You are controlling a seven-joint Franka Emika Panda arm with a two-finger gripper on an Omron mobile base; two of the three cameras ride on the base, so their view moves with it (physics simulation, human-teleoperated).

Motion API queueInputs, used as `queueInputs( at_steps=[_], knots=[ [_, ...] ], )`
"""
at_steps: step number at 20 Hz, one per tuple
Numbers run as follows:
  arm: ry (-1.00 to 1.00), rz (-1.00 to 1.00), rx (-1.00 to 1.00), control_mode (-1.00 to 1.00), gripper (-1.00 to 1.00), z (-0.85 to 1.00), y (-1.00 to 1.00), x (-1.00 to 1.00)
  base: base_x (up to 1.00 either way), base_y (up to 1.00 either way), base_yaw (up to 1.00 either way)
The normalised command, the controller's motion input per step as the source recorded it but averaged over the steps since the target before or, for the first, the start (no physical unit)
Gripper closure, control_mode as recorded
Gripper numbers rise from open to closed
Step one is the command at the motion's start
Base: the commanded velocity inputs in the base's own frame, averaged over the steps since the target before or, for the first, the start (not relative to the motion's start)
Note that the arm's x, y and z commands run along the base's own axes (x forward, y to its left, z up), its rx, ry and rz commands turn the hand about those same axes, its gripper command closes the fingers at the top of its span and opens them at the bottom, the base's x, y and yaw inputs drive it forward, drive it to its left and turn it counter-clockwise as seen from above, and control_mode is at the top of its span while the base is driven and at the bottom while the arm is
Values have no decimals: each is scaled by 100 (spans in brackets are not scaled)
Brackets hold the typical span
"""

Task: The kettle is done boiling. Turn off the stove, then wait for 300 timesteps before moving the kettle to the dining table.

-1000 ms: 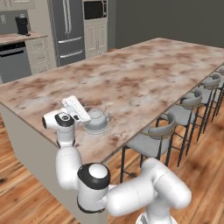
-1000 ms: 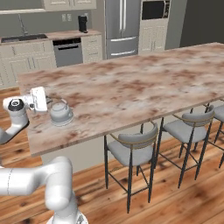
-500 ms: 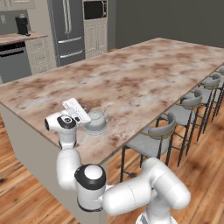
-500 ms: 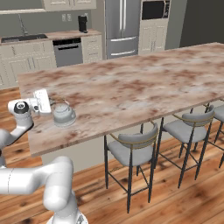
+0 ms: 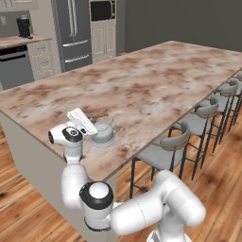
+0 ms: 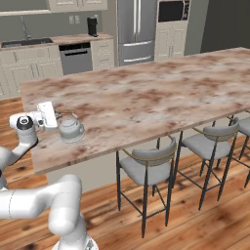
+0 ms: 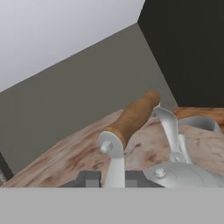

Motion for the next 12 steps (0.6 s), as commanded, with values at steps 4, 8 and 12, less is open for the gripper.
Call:
queueInputs(
  at_steps=[4, 8, 12],
  knots=[
    [0, 5, 0, -100, 100, -6, 0, 9, 0, 0, 0],
    [1, 6, 0, -100, 100, -12, 0, 10, 0, 0, 0],
    [3, 4, 0, -100, 100, -8, 0, 0, 0, 0, 0]
  ],
)
